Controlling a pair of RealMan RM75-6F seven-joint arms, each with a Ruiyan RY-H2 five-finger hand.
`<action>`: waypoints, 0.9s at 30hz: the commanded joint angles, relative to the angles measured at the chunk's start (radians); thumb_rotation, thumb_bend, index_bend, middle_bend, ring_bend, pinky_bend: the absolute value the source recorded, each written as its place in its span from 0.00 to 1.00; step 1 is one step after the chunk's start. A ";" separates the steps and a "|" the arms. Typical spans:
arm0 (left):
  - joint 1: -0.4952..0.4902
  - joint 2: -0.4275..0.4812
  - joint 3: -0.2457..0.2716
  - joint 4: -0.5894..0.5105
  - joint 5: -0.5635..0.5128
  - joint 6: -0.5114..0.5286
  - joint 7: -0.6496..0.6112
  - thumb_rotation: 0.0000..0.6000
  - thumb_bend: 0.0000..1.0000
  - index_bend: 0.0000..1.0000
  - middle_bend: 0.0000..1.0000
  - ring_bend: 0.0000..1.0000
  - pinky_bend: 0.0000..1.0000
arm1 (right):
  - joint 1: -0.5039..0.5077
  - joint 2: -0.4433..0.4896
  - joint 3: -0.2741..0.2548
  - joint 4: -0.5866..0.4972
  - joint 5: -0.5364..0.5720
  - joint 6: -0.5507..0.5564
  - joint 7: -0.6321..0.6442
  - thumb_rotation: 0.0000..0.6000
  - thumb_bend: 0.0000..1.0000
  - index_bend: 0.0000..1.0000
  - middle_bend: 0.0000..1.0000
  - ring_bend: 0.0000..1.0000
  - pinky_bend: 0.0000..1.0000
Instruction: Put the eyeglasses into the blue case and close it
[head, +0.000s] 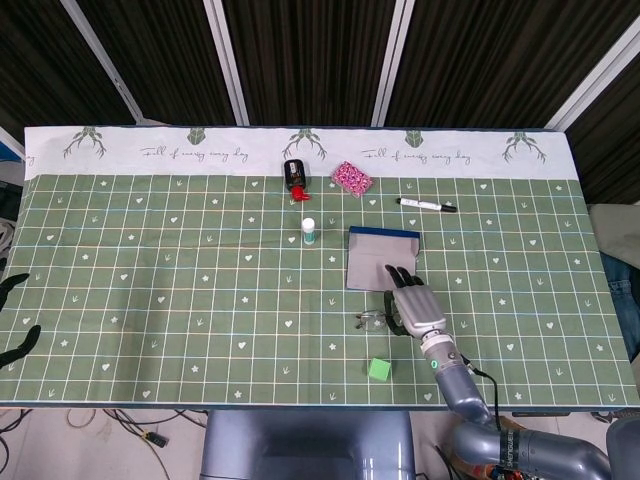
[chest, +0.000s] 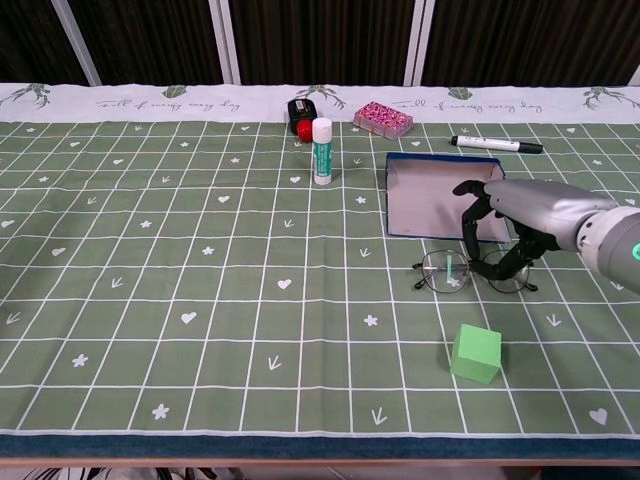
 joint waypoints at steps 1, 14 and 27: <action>0.000 0.000 0.000 0.000 0.000 -0.001 0.000 1.00 0.31 0.16 0.00 0.00 0.00 | 0.011 0.016 0.014 -0.013 -0.006 0.003 -0.004 1.00 0.49 0.62 0.05 0.05 0.18; 0.001 0.000 0.000 -0.002 0.003 0.003 -0.002 1.00 0.31 0.16 0.00 0.00 0.00 | 0.138 0.098 0.123 0.007 0.209 -0.123 -0.077 1.00 0.49 0.64 0.04 0.04 0.18; 0.001 0.001 -0.004 0.000 -0.002 0.005 -0.005 1.00 0.31 0.16 0.00 0.00 0.00 | 0.304 0.024 0.161 0.257 0.430 -0.222 -0.145 1.00 0.49 0.66 0.03 0.04 0.18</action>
